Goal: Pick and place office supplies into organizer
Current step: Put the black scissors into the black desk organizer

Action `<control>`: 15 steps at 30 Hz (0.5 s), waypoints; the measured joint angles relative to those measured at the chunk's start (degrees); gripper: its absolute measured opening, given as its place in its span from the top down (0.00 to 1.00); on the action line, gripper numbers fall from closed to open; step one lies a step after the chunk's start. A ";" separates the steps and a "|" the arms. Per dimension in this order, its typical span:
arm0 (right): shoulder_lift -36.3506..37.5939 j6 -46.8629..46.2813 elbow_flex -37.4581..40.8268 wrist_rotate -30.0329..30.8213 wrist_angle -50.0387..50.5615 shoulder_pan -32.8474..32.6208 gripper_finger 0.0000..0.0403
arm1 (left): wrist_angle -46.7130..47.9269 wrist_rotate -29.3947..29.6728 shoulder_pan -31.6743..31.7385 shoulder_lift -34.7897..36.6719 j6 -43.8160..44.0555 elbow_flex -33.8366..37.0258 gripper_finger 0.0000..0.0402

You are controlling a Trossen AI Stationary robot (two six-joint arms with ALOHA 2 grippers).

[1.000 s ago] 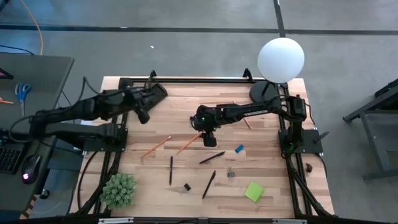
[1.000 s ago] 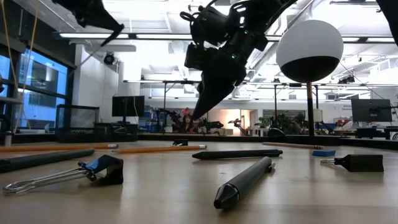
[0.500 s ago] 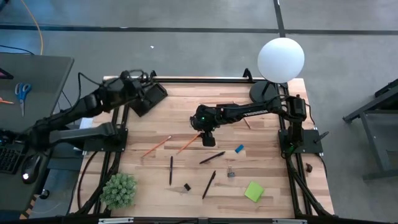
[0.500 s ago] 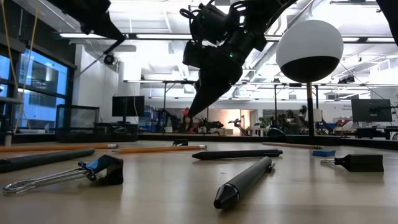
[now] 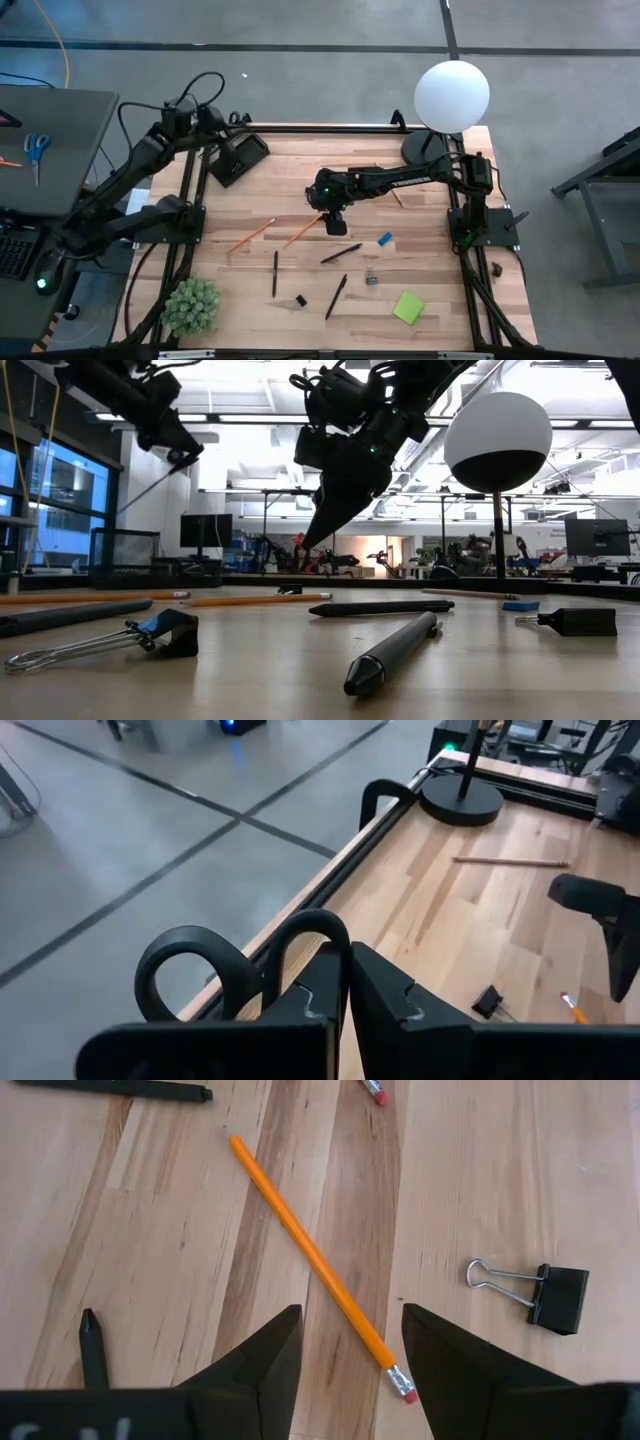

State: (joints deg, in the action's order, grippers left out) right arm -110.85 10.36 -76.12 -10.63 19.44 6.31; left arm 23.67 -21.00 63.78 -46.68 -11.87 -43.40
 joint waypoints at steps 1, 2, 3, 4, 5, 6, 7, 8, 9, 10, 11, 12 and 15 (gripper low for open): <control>0.00 -0.01 0.00 0.00 0.00 0.00 0.59 | -0.01 -0.53 0.52 -0.17 -0.27 0.00 1.00; 0.00 -0.02 0.00 0.00 0.01 0.00 0.59 | 0.05 -0.76 0.99 -0.37 -0.66 0.00 1.00; 0.00 -0.11 0.00 0.00 0.01 0.00 0.59 | 0.06 -0.93 1.45 -0.55 -0.94 0.00 1.00; 0.00 -0.38 0.00 0.00 0.02 0.00 0.59 | -0.22 -1.22 1.90 -0.72 -1.03 0.19 1.00; 0.00 -0.77 0.00 -0.02 0.02 0.00 0.59 | -0.94 -1.98 2.34 -0.80 -0.98 0.70 1.00; 0.00 -1.04 0.00 -0.02 0.02 0.00 0.59 | -1.87 -2.81 2.87 -0.81 -0.76 1.46 1.00; 0.00 -1.14 0.00 -0.02 0.02 0.00 0.59 | -3.25 -3.70 3.42 -0.79 -0.15 2.48 1.00; 0.00 -1.15 0.00 -0.02 0.06 0.00 0.59 | -4.78 -4.40 4.02 -0.74 0.42 3.60 1.00; 0.00 -1.16 0.00 -0.03 0.15 -0.02 0.59 | -6.38 -5.08 4.69 -0.70 1.24 4.71 1.00; 0.00 -1.21 0.00 -0.02 0.27 -0.07 0.59 | -7.83 -5.41 5.35 -0.70 2.10 5.68 1.00; 0.00 -1.24 0.00 -0.03 0.45 -0.09 0.59 | -9.25 -5.52 6.01 -0.70 2.94 6.61 1.00; 0.00 -1.27 0.00 -0.02 0.57 -0.11 0.59 | -10.41 -5.53 6.66 -0.70 3.27 7.45 1.00; 0.00 -1.32 0.00 -0.04 1.13 -0.11 0.59 | -11.96 -5.47 8.19 -0.70 4.22 8.76 1.00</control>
State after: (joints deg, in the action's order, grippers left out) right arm -110.85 9.04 -76.12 -10.67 20.57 6.20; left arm 11.71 -26.47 71.97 -47.37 -7.65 -34.63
